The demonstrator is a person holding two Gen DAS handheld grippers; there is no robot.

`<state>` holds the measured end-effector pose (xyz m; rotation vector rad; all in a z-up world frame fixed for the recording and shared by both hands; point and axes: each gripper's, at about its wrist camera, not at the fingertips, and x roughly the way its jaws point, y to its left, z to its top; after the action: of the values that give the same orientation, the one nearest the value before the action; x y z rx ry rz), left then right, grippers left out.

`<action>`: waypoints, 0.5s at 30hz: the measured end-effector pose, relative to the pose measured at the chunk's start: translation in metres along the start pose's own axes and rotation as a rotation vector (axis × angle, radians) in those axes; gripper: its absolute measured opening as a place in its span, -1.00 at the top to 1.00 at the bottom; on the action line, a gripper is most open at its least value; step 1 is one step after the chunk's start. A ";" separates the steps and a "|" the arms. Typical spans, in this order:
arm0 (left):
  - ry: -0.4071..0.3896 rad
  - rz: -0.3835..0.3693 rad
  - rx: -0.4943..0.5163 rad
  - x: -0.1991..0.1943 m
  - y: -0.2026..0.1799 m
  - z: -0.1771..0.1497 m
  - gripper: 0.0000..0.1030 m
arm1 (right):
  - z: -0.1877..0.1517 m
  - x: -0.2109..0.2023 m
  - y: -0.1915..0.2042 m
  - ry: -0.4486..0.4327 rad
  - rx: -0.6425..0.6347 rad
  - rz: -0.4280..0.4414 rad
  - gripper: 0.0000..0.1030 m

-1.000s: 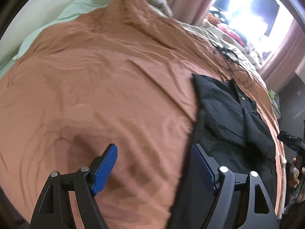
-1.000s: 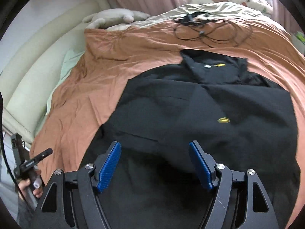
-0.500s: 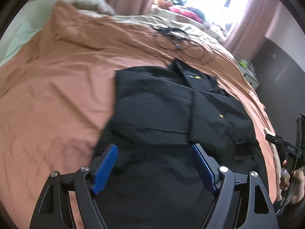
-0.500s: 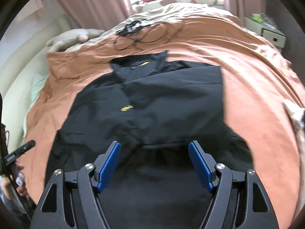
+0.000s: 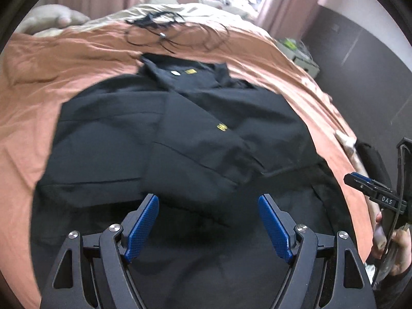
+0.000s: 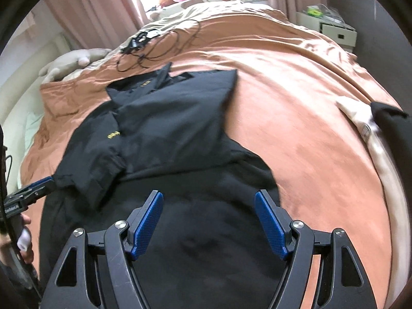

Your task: Fold large clothes

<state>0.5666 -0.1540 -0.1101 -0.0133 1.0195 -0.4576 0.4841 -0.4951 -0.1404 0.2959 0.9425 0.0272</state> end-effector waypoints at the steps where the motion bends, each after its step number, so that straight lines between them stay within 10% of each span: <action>1: 0.012 -0.002 0.008 0.006 -0.005 0.000 -0.56 | -0.004 0.001 -0.003 0.000 0.005 -0.007 -0.43; 15: 0.172 0.166 0.169 0.093 -0.047 -0.014 -0.39 | -0.035 0.012 -0.042 0.023 0.099 -0.007 -0.43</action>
<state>0.5792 -0.2283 -0.1830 0.2639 1.1371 -0.3959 0.4584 -0.5250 -0.1798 0.3847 0.9689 -0.0223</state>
